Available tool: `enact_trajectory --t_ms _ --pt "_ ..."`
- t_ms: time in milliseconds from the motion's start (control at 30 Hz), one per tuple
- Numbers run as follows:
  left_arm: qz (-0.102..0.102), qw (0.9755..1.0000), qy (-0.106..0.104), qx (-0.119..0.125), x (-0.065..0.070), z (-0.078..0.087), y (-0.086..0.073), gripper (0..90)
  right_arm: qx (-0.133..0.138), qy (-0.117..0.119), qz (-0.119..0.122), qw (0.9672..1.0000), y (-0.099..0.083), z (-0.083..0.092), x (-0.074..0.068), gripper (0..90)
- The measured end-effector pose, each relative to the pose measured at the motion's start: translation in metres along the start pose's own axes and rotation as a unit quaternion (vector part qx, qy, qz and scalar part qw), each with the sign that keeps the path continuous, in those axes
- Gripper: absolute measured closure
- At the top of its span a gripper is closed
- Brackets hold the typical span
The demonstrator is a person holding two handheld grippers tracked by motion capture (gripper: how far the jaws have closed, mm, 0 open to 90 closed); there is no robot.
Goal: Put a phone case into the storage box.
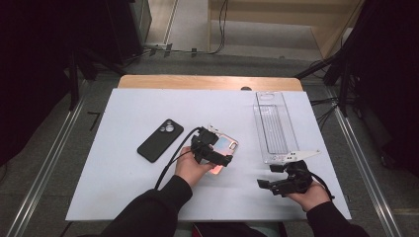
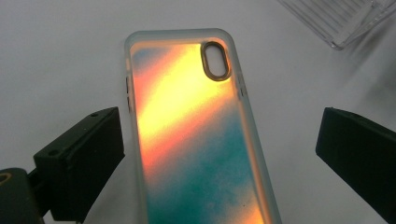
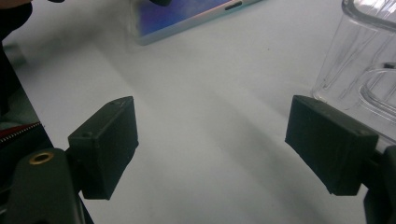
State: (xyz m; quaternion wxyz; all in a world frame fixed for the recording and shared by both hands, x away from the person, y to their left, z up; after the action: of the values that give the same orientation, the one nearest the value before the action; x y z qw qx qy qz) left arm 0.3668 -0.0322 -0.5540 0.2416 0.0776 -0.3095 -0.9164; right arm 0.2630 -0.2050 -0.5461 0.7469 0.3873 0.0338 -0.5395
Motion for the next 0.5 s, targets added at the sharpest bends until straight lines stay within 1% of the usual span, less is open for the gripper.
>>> enact_trajectory --t_ms 67,233,333,400,500 --pt "0.004 1.0000 0.000 -0.001 -0.001 -0.002 -0.002 1.2 0.000 0.001 0.000 1.0000 0.000 0.000 0.000 15.2" --pt "0.005 1.0000 0.005 -0.005 -0.001 -0.004 -0.004 1.2 -0.004 -0.002 0.003 1.0000 -0.001 -0.001 0.000 15.2" --pt "0.004 0.9999 0.007 -0.007 -0.001 -0.007 -0.006 1.2 -0.004 -0.004 0.001 1.0000 -0.001 -0.001 0.001 15.2" --pt "0.009 0.9999 0.009 -0.005 -0.001 -0.009 -0.007 1.1 -0.003 -0.003 0.000 1.0000 -0.001 0.000 0.001 15.2" --pt "0.008 0.9999 0.010 -0.010 0.000 -0.012 -0.009 1.2 -0.002 -0.003 0.000 1.0000 -0.001 -0.001 0.001 15.2"
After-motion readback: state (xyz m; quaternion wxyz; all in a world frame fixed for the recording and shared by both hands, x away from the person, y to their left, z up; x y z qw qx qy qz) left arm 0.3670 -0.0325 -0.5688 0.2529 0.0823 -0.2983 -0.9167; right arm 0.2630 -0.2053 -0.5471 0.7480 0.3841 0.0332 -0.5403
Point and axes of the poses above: each handheld gripper's, and its own axes: z roughly backward along the jaws, y roughly out of its top, x roughly to its right, the point moved 9 cm from there along -z, roughly forward along the jaws, and after that the axes turned 15 degrees about -z, right-handed, at the moved point
